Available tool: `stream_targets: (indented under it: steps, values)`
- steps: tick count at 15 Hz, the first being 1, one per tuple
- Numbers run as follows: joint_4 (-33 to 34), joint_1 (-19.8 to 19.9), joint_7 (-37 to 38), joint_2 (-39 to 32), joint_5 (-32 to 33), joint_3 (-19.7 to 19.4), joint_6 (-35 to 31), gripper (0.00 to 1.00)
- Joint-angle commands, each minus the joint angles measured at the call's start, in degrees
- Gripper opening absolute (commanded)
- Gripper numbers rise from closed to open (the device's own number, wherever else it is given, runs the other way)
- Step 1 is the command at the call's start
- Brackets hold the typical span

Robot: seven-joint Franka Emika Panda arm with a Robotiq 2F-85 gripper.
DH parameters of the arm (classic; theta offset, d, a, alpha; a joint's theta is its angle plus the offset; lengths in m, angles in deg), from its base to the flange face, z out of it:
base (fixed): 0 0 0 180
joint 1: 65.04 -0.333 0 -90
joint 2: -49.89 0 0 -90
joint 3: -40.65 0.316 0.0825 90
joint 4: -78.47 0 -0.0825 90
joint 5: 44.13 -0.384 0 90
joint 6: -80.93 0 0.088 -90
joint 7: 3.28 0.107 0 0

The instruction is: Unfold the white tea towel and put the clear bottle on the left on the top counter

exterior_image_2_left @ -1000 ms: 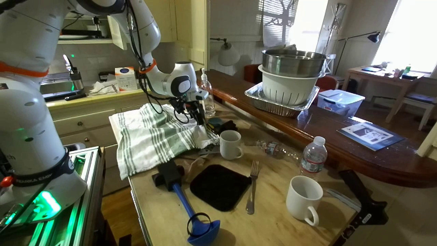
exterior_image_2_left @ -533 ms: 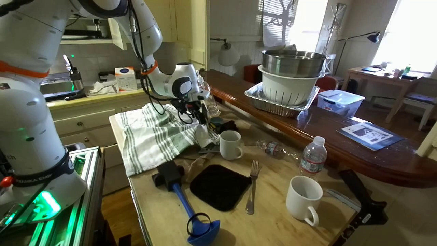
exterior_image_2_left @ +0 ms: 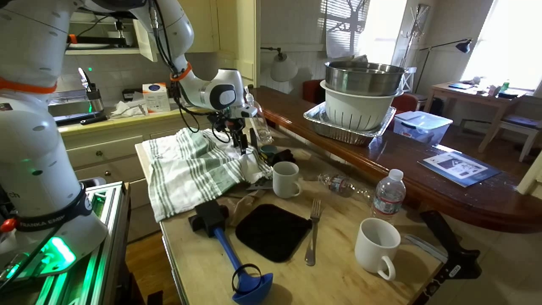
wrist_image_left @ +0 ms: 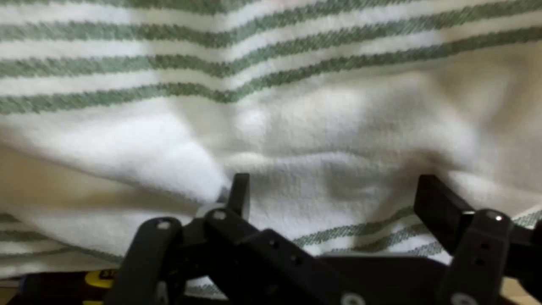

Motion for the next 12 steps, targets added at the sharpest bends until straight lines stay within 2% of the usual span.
stream_targets:
  steps: [1, 4, 7, 12]
  values:
    - [-3.97, 1.03, 2.55, 6.22, -2.51, 2.13, 6.70, 1.00]
    - [-5.71, 2.57, 2.68, 10.79, -5.22, 4.56, 10.76, 1.00]
    - [-6.90, 3.48, 1.11, 13.89, -3.84, 6.08, 6.93, 1.00]
    - [-8.26, 3.66, 2.01, 19.48, 0.48, 8.40, 6.20, 1.00]
